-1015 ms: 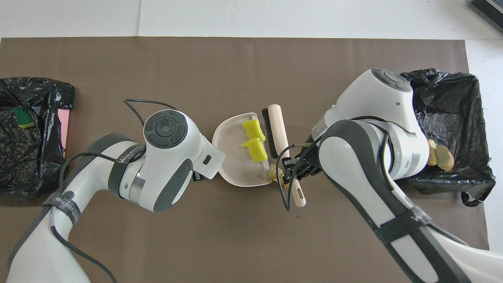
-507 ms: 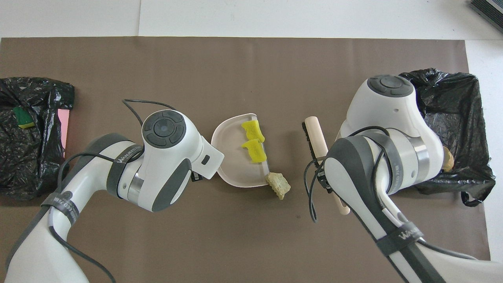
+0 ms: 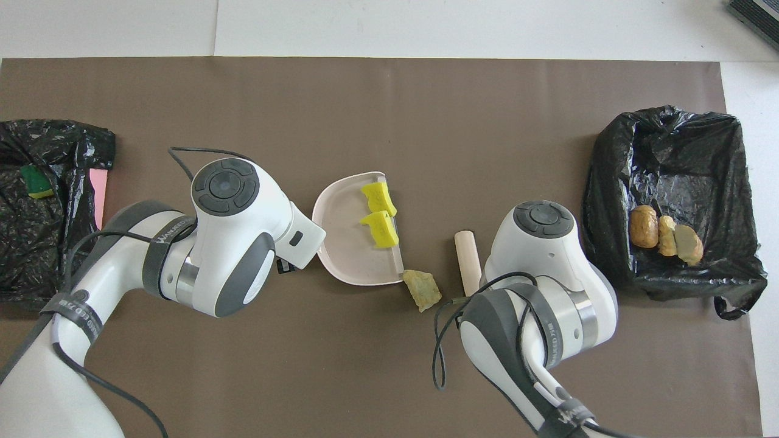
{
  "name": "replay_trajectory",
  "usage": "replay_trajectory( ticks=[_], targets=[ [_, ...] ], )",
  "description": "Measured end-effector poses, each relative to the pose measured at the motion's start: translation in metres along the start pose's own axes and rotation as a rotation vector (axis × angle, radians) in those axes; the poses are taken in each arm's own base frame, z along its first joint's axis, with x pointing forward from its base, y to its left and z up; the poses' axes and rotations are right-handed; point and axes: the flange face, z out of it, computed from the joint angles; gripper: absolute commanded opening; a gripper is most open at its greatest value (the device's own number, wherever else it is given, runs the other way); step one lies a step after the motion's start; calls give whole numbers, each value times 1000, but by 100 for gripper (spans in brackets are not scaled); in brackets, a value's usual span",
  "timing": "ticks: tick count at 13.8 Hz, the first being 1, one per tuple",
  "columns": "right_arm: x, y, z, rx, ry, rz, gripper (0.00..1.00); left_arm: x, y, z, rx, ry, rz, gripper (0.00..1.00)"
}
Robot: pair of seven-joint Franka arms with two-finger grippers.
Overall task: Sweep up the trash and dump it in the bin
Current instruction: 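Sweep the tan sponge piece into the dustpan with the right gripper's brush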
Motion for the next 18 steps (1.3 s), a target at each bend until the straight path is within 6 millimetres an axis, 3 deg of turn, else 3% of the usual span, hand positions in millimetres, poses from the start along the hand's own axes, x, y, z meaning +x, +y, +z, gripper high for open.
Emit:
replay_trajectory(
  ticks=[2,6,8,12,15,18],
  targets=[
    [-2,-13,9,53,10,21,0,-9,-6,-3,-7,21,0,0],
    [-7,-29,11,116,-4,53,0,-46,-21,-17,-21,61,71,0],
    [-9,-41,13,148,5,58,0,-50,-11,-12,-31,58,141,0],
    [-11,-54,15,190,20,59,0,-50,24,24,-6,56,199,0],
    [-9,-62,15,249,37,75,0,-50,38,27,5,61,214,0],
    [-8,-83,10,351,61,92,0,-50,41,27,9,63,215,0]
  ],
)
